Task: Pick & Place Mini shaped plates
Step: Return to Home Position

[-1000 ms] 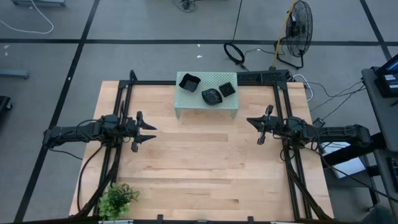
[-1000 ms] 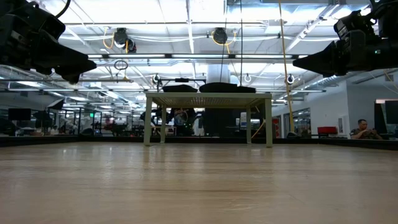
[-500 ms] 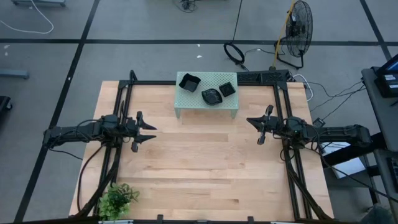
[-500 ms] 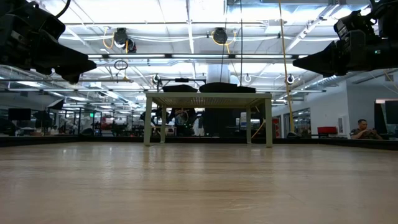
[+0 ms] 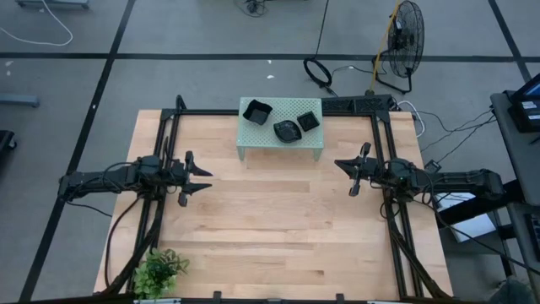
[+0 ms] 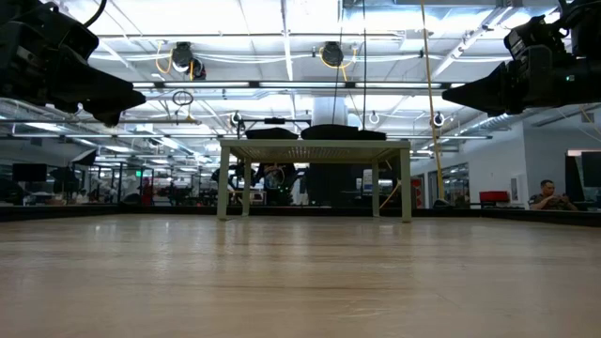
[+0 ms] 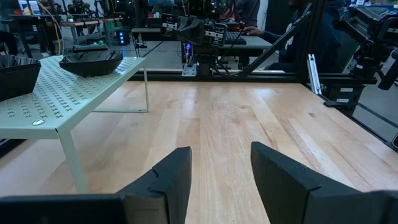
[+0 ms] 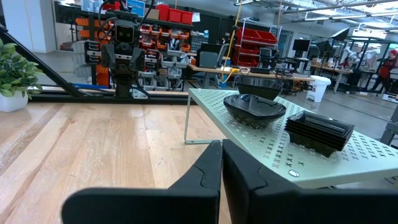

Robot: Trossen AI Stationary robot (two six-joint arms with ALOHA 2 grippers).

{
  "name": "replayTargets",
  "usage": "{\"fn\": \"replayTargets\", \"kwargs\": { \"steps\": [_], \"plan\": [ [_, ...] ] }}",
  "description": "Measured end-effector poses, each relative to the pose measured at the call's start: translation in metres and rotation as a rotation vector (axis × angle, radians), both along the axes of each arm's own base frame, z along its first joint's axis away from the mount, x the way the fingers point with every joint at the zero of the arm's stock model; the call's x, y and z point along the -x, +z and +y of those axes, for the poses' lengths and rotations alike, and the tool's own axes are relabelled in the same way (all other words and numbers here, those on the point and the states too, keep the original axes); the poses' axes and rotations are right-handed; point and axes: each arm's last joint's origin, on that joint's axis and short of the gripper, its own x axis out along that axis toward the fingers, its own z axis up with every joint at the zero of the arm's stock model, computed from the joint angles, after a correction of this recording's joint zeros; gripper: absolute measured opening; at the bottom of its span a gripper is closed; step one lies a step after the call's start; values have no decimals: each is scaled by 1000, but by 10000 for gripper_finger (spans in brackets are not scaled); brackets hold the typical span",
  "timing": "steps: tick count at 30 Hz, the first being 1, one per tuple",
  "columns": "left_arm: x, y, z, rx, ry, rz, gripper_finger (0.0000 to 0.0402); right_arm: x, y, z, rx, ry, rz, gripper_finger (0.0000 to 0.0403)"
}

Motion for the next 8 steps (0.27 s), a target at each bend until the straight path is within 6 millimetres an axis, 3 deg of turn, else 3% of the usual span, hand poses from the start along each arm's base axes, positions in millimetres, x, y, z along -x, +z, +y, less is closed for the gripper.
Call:
{"fn": "replayTargets", "kwargs": {
  "steps": [8],
  "plan": [
    [0, 0, 0, 0, 0, 0, 170, 0, 0, 0, 0, 0, 0, 2]
  ]
}}
